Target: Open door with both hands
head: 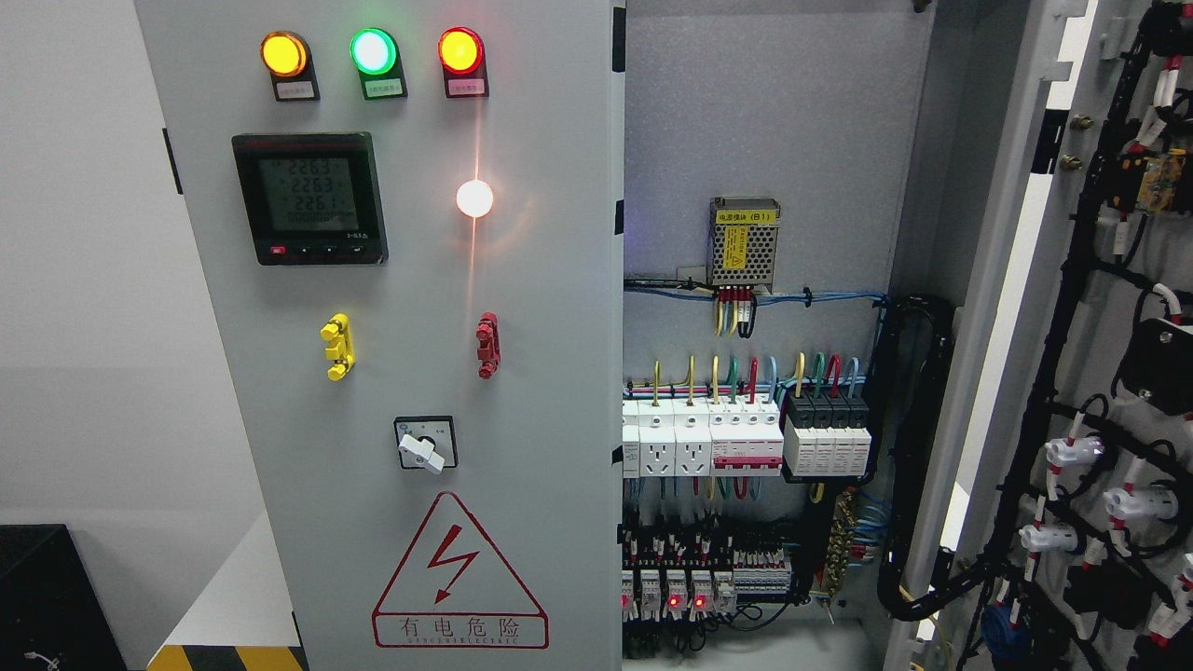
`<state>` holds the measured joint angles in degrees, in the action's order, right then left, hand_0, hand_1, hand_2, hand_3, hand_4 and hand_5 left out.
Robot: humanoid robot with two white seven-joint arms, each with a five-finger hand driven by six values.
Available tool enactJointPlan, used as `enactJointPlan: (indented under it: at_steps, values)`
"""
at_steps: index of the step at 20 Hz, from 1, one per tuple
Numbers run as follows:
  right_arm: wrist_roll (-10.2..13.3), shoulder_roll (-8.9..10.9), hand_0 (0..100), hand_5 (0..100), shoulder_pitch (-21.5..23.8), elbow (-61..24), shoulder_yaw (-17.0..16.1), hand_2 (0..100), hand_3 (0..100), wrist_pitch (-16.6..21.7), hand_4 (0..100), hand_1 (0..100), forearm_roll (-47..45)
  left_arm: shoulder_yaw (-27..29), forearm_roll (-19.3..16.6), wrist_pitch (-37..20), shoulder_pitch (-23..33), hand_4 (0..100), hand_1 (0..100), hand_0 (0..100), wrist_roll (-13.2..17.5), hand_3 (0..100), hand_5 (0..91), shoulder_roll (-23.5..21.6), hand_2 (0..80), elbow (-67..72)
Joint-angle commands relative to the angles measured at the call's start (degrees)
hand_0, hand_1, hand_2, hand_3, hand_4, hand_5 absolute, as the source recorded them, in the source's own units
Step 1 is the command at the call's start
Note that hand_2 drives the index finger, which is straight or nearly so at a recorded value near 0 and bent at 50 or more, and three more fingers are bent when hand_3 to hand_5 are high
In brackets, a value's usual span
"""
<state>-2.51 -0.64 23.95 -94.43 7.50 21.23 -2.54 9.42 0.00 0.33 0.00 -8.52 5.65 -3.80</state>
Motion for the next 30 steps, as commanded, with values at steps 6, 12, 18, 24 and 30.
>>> enactJointPlan:
  at_steps: [6, 12, 18, 24, 30]
  values:
    - [0.0, 1.16, 19, 0, -11.4, -12.4, 1.1, 0, 0, -0.7, 0, 0, 0.0, 0.1, -1.0, 0.0, 1.6, 0, 0, 0, 0.0, 0, 0.0, 0.1, 0.0, 0.0]
    - [0.4, 0.90, 19, 0, -17.5, -12.6, 1.2, 0, 0, -0.7, 0, 0, -0.1, 0.1, -1.0, 0.0, 1.6, 0, 0, 0, 0.0, 0, 0.0, 0.1, 0.0, 0.0]
    - [0.4, 0.46, 19, 0, -24.1, -12.4, 1.3, 0, 0, -0.8, 0, 0, -0.2, 0.1, -1.0, 0.1, 1.6, 0, 0, 0, 0.0, 0, 0.0, 0.1, 0.0, 0.0]
    - [0.5, 0.37, 19, 0, -30.9, -10.3, 5.9, 0, 0, -0.8, 0, 0, -0.2, 0.1, -1.0, 0.0, 1.6, 0, 0, 0, 0.0, 0, 0.0, 0.1, 0.0, 0.0]
    - [0.5, -0.50, 19, 0, -36.9, -6.7, 6.6, 0, 0, -6.0, 0, 0, -0.3, 0.1, -1.0, 0.0, 1.6, 0, 0, 0, 0.0, 0, 0.0, 0.1, 0.0, 0.0]
